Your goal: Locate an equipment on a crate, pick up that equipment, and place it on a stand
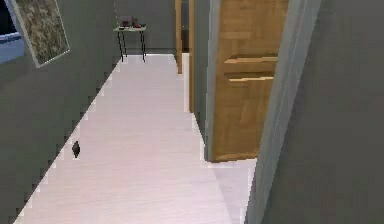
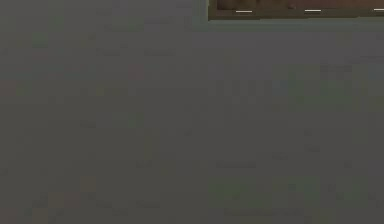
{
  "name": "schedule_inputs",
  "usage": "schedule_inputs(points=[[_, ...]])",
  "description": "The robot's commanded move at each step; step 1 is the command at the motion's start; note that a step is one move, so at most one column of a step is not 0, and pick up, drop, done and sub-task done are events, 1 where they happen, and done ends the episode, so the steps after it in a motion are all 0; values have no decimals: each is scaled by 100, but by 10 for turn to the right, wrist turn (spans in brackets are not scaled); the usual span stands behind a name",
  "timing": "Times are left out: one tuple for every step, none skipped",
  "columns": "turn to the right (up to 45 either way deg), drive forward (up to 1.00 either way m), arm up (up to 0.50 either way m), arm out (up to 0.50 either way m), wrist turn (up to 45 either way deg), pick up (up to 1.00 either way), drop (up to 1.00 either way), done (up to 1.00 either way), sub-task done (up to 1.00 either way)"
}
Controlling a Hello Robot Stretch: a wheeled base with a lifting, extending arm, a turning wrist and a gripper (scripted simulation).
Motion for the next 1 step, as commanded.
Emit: schedule_inputs(points=[[-30,0,0,0,0,0,0,0,0]])
